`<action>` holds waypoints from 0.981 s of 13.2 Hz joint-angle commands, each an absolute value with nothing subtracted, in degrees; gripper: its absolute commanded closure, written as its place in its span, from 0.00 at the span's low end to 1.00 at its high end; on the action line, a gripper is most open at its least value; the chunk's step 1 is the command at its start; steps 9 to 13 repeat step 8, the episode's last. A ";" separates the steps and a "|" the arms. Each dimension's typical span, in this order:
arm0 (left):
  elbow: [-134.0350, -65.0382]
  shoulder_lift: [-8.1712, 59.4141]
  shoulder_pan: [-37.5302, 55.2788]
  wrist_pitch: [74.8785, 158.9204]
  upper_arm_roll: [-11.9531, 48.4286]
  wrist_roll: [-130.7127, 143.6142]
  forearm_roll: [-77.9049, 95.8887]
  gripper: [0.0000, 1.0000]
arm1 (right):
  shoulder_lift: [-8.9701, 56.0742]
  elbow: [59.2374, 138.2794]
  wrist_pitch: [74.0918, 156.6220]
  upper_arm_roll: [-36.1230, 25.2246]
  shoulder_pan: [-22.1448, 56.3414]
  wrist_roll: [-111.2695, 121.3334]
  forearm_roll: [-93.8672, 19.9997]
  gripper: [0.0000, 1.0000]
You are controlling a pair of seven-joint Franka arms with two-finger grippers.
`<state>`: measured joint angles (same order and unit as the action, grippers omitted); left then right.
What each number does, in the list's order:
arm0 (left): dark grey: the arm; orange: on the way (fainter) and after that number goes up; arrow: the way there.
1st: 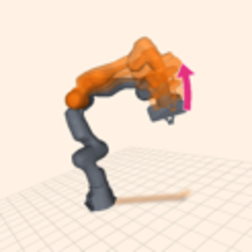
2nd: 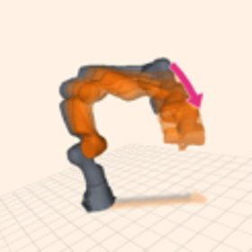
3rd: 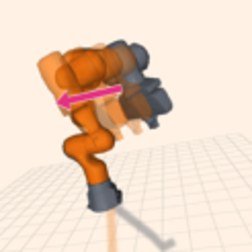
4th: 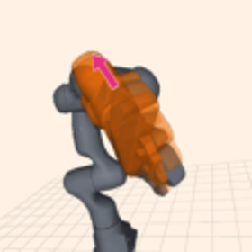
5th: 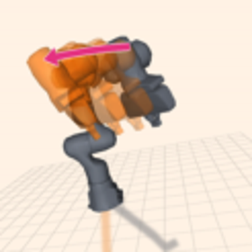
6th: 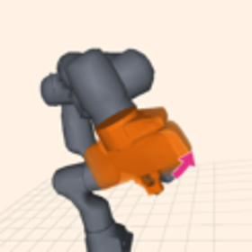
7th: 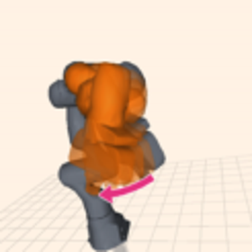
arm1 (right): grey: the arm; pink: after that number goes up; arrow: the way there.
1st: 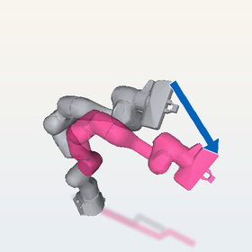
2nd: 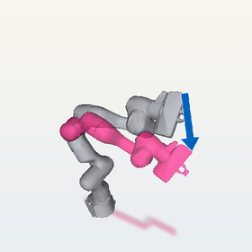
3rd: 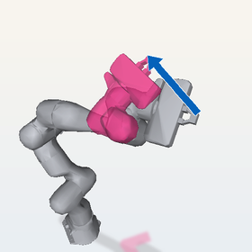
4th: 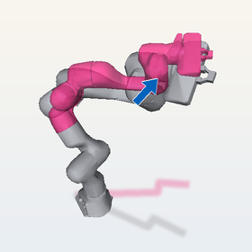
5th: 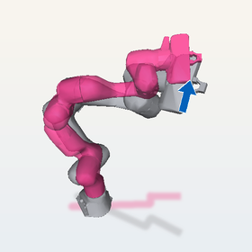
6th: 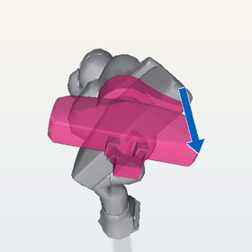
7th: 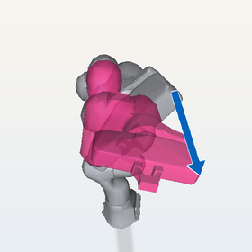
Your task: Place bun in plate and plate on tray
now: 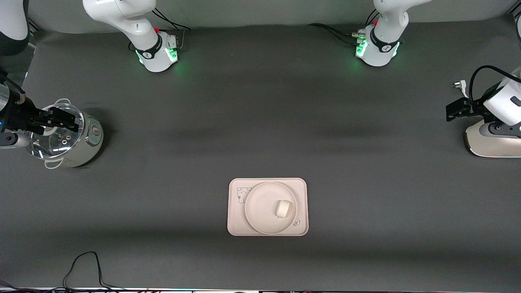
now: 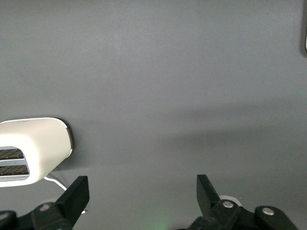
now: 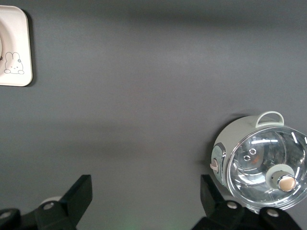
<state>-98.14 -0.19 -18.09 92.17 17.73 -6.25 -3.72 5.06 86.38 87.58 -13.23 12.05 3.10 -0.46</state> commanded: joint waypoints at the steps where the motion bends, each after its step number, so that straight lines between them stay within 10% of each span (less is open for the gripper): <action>1: -99.23 -1.76 -17.93 91.85 17.49 -7.38 -3.08 0.00 | 3.69 87.89 87.71 -13.27 12.39 3.69 0.79 0.00; 13: -99.23 -1.76 -17.93 91.93 17.49 -7.38 -3.08 0.00 | 4.31 87.63 87.71 -13.27 12.39 3.34 0.79 0.00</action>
